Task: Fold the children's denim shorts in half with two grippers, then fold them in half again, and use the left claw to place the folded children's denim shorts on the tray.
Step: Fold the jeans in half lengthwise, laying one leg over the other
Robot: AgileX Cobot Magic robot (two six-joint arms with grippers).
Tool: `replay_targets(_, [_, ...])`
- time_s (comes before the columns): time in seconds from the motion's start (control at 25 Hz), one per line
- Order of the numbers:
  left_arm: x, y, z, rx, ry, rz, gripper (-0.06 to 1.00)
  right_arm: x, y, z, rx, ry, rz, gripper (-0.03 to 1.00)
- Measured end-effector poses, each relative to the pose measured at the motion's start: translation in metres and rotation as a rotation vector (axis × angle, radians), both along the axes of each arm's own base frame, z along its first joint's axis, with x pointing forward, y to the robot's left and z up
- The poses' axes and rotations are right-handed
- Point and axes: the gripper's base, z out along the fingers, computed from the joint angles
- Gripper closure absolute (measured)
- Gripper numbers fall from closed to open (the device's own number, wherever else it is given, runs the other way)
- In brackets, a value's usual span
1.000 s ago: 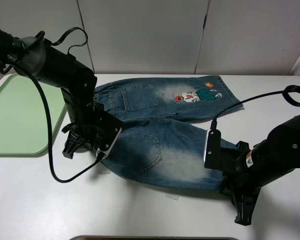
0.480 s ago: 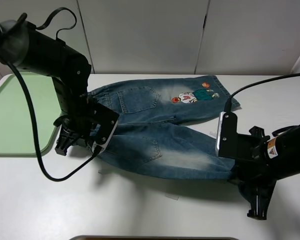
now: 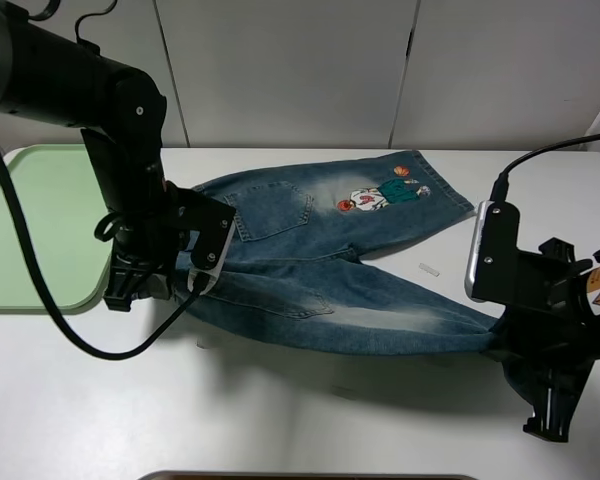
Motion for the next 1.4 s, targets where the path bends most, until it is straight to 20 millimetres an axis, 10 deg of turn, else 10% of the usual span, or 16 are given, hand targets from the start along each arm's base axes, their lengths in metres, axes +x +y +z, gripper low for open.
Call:
replay_targets(0.84, [-0.022,0.010,0.026,0.056,0.123,0.152,0.92,0.032,0.004,0.064,-0.073,-0.211,0.016,0.98])
replay_targets(1.4, [-0.015,0.009,0.042,0.023,0.044,0.362,0.92,0.093,0.017,0.081,-0.137,-0.228,-0.034,0.98])
